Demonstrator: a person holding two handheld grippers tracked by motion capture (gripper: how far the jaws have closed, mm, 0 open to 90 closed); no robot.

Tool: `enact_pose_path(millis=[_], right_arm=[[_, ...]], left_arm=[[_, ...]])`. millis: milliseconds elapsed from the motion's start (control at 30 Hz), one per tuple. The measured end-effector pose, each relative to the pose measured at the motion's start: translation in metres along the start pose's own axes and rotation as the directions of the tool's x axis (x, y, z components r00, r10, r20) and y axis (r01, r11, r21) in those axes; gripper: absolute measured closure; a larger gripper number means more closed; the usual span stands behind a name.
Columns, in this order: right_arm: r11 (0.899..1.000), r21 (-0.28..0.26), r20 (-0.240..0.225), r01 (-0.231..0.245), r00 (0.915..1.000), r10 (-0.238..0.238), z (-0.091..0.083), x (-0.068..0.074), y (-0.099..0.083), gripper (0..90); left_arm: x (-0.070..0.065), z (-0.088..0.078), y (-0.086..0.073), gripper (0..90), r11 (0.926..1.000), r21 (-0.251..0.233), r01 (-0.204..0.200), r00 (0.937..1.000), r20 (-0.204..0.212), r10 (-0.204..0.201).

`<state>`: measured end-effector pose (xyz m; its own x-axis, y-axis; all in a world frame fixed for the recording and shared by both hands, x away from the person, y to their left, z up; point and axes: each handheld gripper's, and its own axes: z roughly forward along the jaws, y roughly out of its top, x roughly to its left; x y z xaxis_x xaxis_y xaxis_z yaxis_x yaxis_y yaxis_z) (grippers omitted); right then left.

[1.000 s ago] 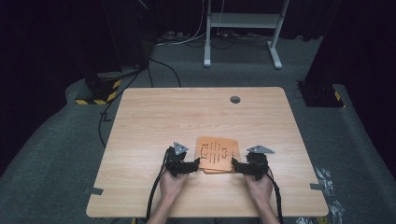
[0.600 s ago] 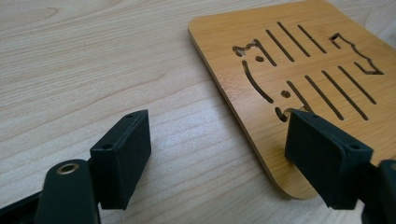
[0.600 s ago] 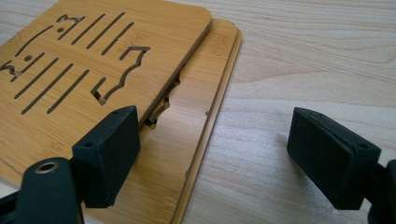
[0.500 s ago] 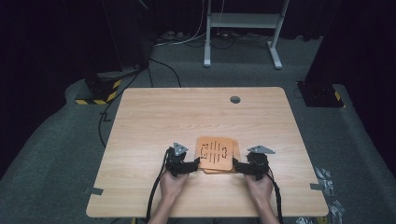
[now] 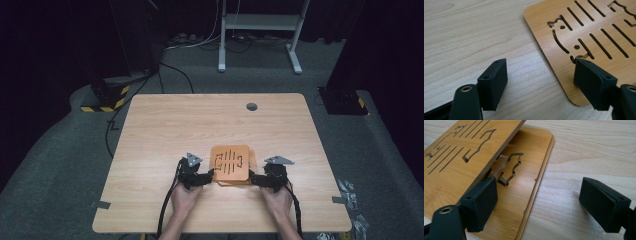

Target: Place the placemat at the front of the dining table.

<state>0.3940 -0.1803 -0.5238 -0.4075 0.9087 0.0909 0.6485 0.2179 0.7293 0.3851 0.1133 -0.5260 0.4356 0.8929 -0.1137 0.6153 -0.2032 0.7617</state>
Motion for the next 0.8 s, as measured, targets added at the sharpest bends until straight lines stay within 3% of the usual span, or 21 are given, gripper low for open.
enact_pose_path(millis=[400, 500, 567, 667, 800], right_arm=[[0.998, 0.053, -0.032, 0.026, 0.9992, -0.024, -0.005, -0.006, 0.003, 18.5], [0.999, 0.049, -0.038, 0.018, 0.9991, -0.016, -0.008, -0.009, 0.002, 24.6], [0.999, 0.044, -0.052, 0.0, 0.9986, 0.002, -0.011, -0.01, 0.001, 25.0], [1.0, 0.015, -0.065, 0.023, 0.9976, -0.022, -0.018, -0.009, 0.002, 25.1], [1.0, -0.025, -0.094, 0.017, 0.9954, -0.02, -0.027, -0.007, 0.004, 22.4]], left_arm=[[0.0, 0.0, 0.0, 27.7, 1.0, 0.0, 0.003, 1.0, 0.001, -0.003], [0.0, 0.0, 0.0, 27.7, 1.0, -0.002, 0.004, 1.0, 0.001, -0.004], [0.0, 0.0, 0.0, 27.7, 1.0, -0.002, 0.003, 1.0, 0.002, -0.003], [0.0, 0.0, 0.0, 27.7, 1.0, -0.002, 0.004, 1.0, 0.001, -0.004], [0.0, 0.0, 0.0, 27.7, 1.0, -0.002, 0.004, 1.0, 0.001, -0.004]])
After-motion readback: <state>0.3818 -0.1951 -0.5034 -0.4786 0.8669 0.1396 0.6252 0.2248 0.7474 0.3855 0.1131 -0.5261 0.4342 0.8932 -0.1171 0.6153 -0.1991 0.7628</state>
